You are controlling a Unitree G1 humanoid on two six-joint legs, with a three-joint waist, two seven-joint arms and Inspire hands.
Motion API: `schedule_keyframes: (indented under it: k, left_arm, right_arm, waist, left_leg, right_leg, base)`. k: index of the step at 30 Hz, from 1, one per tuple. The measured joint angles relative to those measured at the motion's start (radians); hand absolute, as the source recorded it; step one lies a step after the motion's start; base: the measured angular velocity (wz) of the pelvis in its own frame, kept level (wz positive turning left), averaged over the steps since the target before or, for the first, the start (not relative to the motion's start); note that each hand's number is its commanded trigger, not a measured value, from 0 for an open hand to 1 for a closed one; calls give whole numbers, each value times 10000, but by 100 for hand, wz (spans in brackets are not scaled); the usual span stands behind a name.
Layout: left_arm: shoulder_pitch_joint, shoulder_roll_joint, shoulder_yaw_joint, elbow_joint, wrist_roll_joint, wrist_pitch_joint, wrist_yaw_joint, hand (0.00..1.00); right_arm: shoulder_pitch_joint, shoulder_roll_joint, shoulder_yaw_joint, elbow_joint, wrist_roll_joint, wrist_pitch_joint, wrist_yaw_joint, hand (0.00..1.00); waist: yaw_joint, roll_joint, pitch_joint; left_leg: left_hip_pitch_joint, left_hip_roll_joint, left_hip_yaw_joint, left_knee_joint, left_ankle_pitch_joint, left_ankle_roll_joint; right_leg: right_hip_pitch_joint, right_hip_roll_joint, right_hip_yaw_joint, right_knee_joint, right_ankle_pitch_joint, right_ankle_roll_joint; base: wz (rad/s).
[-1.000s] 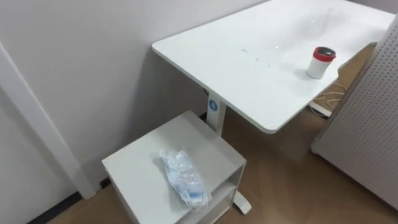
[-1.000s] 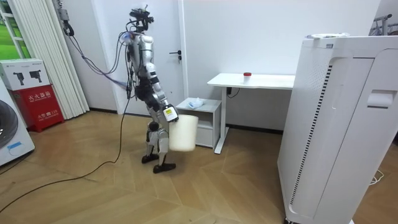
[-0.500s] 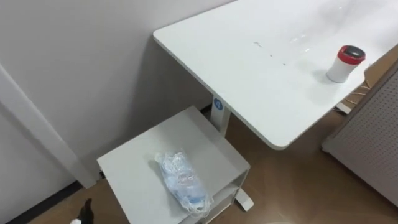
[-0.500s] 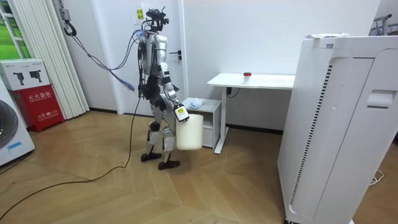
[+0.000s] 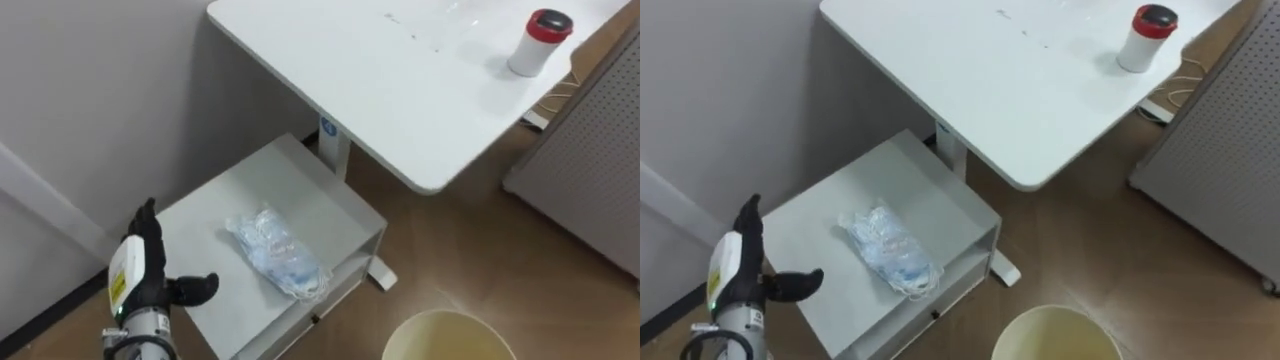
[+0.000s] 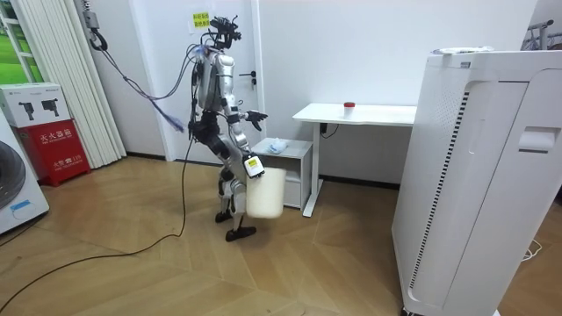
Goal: Pick garbage
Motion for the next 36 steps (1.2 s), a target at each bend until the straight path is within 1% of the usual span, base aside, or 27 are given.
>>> schedule_keyframes:
  k: [1,3,5,7,9,11,13,14,15,16,18,22,25,28,29,31,32,33,34,36]
  left_arm:
    - [-85,-5,-29,102,-16,-2,19,0]
    - [-293,-12,-320,419,-194,-78,100,0]
    - [-425,-13,-487,526,-298,-177,174,0]
    - [-668,-17,-608,710,-329,-201,235,0]
    - [-890,-33,-779,834,-513,-200,295,0]
    - [-951,-88,-835,834,-505,-199,368,0]
    - [-1086,-101,-925,835,-502,-200,378,0]
    - [-1162,-100,-978,835,-476,-200,378,0]
    - [-1209,-100,-1026,835,-459,-203,378,0]
    - [-1225,-98,-1069,834,-464,-203,378,0]
    - [-1311,-79,-1347,835,-461,-203,371,0]
    - [-1366,-72,-1685,835,-225,-203,335,0]
    - [-1464,-20,-1938,842,14,-200,333,0]
    - [-1637,44,-2266,1207,69,-191,229,0]
    - [-1776,67,-2389,1471,97,-171,106,0]
    - [-1906,85,-2405,1884,270,-134,-136,0]
    - [-1978,97,-2419,2119,301,-71,-376,0]
    - [-1990,117,-2461,2231,306,46,-610,0]
    - [-1990,131,-2467,2242,306,98,-733,0]
    - [-2109,260,-2871,2531,296,230,-1112,0]
  right_arm:
    - [-11,-1,1,0,103,2,12,100]
    - [-21,-5,67,4,462,4,23,100]
    - [-23,-5,94,0,645,5,28,100]
    - [-92,-24,133,2,806,11,18,100]
    - [-155,-62,215,0,945,23,-8,100]
    - [-159,-146,436,5,982,20,-2,100]
    - [-162,-151,467,5,1011,36,-4,100]
    - [-167,-151,463,3,990,26,-24,100]
    - [-168,-143,462,3,957,25,-46,100]
    - [-168,-140,463,3,957,25,-58,100]
    - [-194,-140,468,3,949,23,-95,100]
    - [-194,-103,472,5,862,91,-137,100]
    - [-199,-107,485,-6,845,128,-141,100]
    - [-196,-129,656,37,840,285,-212,100]
    - [-197,-171,807,38,765,378,-222,100]
    - [-197,-185,834,45,496,469,-221,100]
    - [-197,-185,835,58,324,563,-222,100]
    - [-196,-184,836,71,207,701,-222,100]
    - [-197,-187,836,77,86,760,-224,100]
    - [-198,-190,892,72,-95,989,-225,100]
  waist:
    - [-53,0,-1]
    - [-250,-2,0]
    - [-314,-29,10]
    - [-397,-43,21]
    - [-498,-55,30]
    - [-586,-28,46]
    - [-700,-27,47]
    - [-778,-29,50]
    - [-809,-18,58]
    - [-843,-14,60]
    - [-1043,13,91]
    - [-1199,22,105]
    - [-1276,14,110]
    - [-1390,20,140]
    - [-1476,-39,182]
    - [-1605,-48,192]
    - [-1647,-58,202]
    - [-1688,-62,205]
    - [-1699,-67,209]
    - [-1731,-63,212]
  left_leg:
    - [-43,6,24,16,15,-1]
    - [-191,55,61,58,70,9]
    - [-417,130,114,182,67,3]
    - [-695,163,147,321,53,-9]
    - [-939,212,313,417,18,0]
    - [-1018,226,366,467,-13,3]
    - [-1101,241,411,481,-35,5]
    - [-1154,277,502,532,-73,5]
    - [-1201,355,536,570,-148,-11]
    - [-1228,380,541,613,-166,-16]
    - [-1325,419,535,677,-204,-26]
    - [-1461,492,543,748,-258,-65]
    - [-1749,519,620,873,-270,-81]
    - [-1970,530,664,1029,-323,-109]
    - [-1983,508,698,1038,-325,-107]
    - [-2047,502,720,1044,-339,-111]
    - [-2093,513,740,1047,-356,-119]
    - [-2165,527,752,1093,-397,-127]
    - [-2214,535,762,1143,-413,-126]
    - [-2417,589,787,1284,-448,-114]
  right_leg:
    - [-48,4,4,25,-3,-6]
    - [-207,47,14,43,15,-37]
    - [-459,75,14,138,27,-65]
    - [-758,96,34,259,40,-106]
    - [-1087,141,171,369,61,-118]
    - [-1223,165,262,401,70,-114]
    - [-1322,162,268,444,60,-117]
    - [-1380,170,268,497,37,-129]
    - [-1406,231,275,508,28,-145]
    - [-1420,243,266,519,20,-156]
    - [-1496,275,250,536,1,-170]
    - [-1621,357,281,526,2,-183]
    - [-1970,408,368,612,19,-208]
    - [-2217,417,396,760,-8,-251]
    - [-2287,427,484,865,-54,-245]
    - [-2383,433,519,919,-80,-239]
    - [-2450,442,531,948,-80,-241]
    - [-2539,457,552,1012,-89,-255]
    - [-2596,463,562,1052,-96,-259]
    - [-2779,486,566,1113,-94,-260]
  base:
    - [0]
    - [-5]
    - [-12]
    - [-11]
    - [-15]
    - [-17]
    - [-6]
    - [-10]
    - [-12]
    - [-10]
    - [0]
    - [-5]
    - [-8]
    - [-6]
    - [0]
    - [-3]
    - [-9]
    - [-9]
    - [-10]
    - [-6]
